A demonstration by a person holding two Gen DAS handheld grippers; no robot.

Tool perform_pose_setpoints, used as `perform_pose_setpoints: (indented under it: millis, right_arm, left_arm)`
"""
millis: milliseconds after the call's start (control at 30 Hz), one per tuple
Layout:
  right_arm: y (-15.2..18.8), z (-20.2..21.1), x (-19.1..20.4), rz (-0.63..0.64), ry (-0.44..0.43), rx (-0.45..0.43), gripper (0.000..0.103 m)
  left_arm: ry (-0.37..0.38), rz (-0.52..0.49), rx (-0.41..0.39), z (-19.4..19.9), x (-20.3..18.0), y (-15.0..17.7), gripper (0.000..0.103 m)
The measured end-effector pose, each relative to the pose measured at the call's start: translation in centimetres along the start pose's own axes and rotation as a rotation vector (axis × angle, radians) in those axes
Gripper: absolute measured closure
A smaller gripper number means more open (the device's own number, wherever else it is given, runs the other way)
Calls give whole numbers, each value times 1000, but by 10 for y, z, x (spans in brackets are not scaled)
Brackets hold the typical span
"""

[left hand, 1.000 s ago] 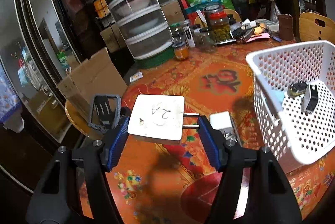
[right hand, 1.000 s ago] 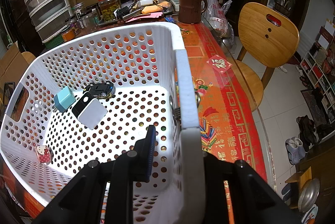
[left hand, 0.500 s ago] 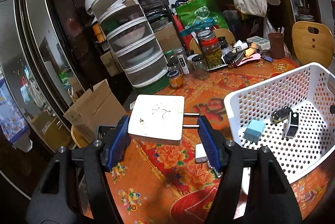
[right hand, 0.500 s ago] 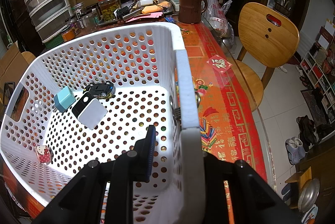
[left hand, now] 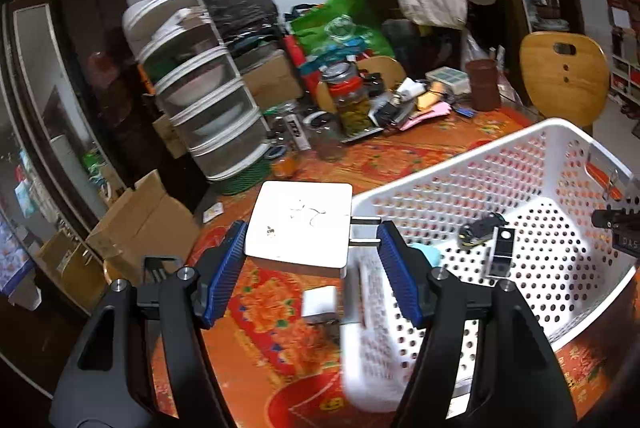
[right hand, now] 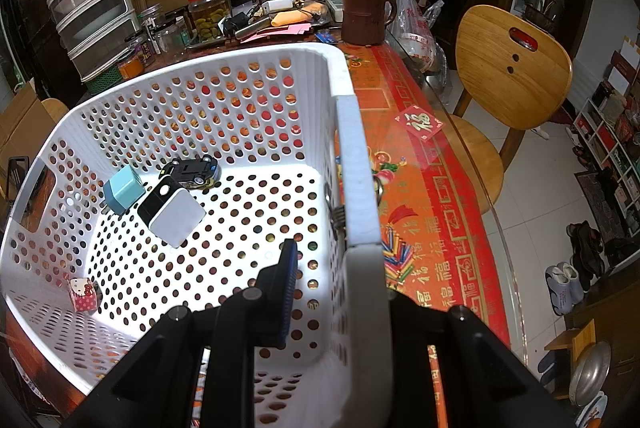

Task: Organize rigid objects
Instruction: 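Carry the white square charger with the left tool into the basket and release, then move the left tool back and grasp the white plug charger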

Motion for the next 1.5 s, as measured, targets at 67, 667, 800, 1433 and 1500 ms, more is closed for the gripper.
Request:
perform_pose_setpoints:
  millis: [67, 667, 800, 1433, 1500]
  right_arm:
    - [0, 0, 0, -1, 0, 0, 82]
    - [-1, 0, 0, 0, 1, 0, 81]
    - [-1, 0, 0, 1, 1, 0, 81]
    - [-3, -1, -2, 13, 3, 4, 81]
    - [-3, -1, -1, 15, 3, 3, 81]
  left_arm:
    - [17, -17, 18, -10, -14, 3, 39]
    - [193, -19, 203, -85, -76, 40, 39]
    - [220, 7, 114, -62, -64, 31, 1]
    - [220, 427, 283, -143, 125, 138, 1]
    - [255, 445, 318, -164, 118, 144, 2]
Point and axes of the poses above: each gripper's, at about its wrist camera, not at the fingertips, and z roughly against the way its jaws point, x to its left, y to its underside, the point moved 8 cm from there along -z, roughly the way its jaws point, and after that the axes turned 13 degrees about y, right-handed, at the moved point
